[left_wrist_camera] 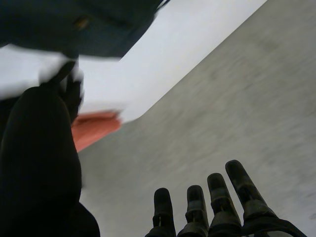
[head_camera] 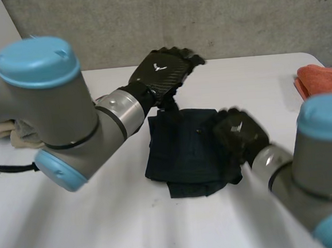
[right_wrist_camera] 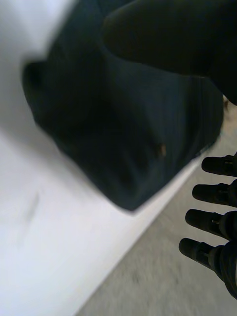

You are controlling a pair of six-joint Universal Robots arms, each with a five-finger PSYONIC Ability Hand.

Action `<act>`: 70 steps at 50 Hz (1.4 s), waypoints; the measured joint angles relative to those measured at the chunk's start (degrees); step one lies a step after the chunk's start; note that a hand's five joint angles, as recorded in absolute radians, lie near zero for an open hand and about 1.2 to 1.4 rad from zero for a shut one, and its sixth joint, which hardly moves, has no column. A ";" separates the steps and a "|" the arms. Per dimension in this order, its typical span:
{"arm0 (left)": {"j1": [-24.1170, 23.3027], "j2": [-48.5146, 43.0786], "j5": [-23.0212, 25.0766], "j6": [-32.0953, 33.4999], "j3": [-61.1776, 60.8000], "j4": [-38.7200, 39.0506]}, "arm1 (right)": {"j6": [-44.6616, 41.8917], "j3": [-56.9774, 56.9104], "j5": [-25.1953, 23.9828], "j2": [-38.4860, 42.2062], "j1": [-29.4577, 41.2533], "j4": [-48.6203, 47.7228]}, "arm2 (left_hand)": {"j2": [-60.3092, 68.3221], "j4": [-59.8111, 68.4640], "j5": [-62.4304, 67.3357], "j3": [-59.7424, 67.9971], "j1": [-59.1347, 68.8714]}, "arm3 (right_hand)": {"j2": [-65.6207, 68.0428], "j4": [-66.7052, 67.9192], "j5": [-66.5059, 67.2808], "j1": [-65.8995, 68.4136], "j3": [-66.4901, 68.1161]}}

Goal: Fold the laundry.

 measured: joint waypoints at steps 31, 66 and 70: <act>1.26 0.34 12.23 -1.46 0.68 -5.02 | -2.89 -0.82 8.75 18.43 6.59 -29.97 | 0.00 0.00 0.03 0.00 0.14 | 39.53 37.07 28.05 33.67 37.51; 3.70 7.40 12.06 -7.89 2.27 -1.37 | 7.82 -34.21 -14.15 18.43 -30.79 -30.71 | 0.00 0.00 0.05 0.00 0.15 | 55.83 56.06 50.92 49.94 55.59; 3.63 7.36 12.07 -7.87 2.18 -1.23 | 10.90 -43.43 -19.11 27.35 -37.99 -30.37 | 0.00 0.00 0.06 0.00 0.16 | 55.83 56.12 51.16 49.94 55.60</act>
